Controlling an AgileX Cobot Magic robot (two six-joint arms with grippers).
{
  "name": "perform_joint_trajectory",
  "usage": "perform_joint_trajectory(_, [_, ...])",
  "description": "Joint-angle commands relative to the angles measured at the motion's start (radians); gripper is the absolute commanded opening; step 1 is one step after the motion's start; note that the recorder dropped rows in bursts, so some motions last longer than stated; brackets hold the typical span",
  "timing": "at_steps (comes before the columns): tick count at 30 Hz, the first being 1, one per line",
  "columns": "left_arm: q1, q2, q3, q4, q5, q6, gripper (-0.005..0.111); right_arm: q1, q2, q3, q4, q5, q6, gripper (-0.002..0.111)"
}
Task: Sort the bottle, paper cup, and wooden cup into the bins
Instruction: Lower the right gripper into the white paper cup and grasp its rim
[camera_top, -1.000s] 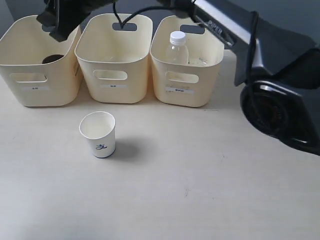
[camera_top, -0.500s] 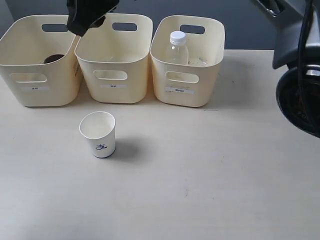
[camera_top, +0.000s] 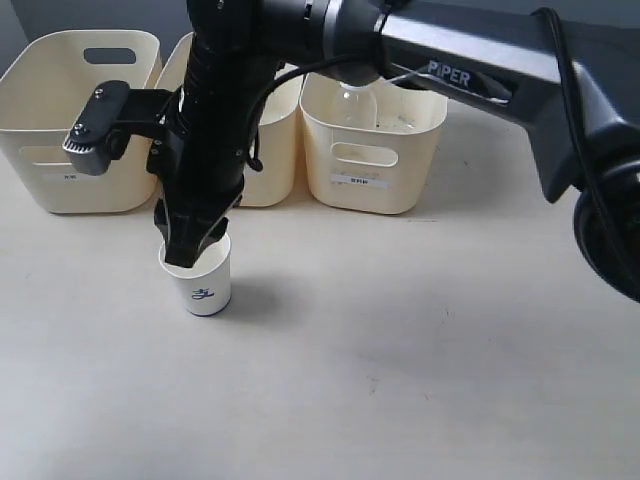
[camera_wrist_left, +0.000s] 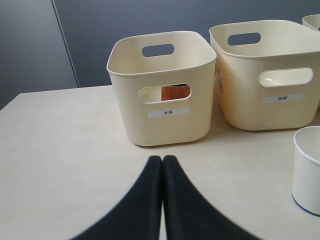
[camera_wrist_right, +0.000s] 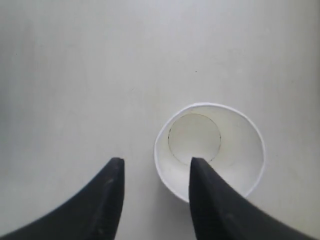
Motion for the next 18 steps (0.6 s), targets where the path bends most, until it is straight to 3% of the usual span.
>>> perform_joint_trajectory(1, [-0.003, 0.003, -0.001, 0.002, -0.014, -0.003, 0.0, 0.001, -0.003, 0.019, 0.029, 0.0, -0.035, 0.041])
perform_joint_trajectory(18, [-0.003, 0.003, -0.001, 0.002, -0.014, -0.003, 0.0, 0.001, 0.103, 0.019, 0.038, 0.0, -0.063, 0.041])
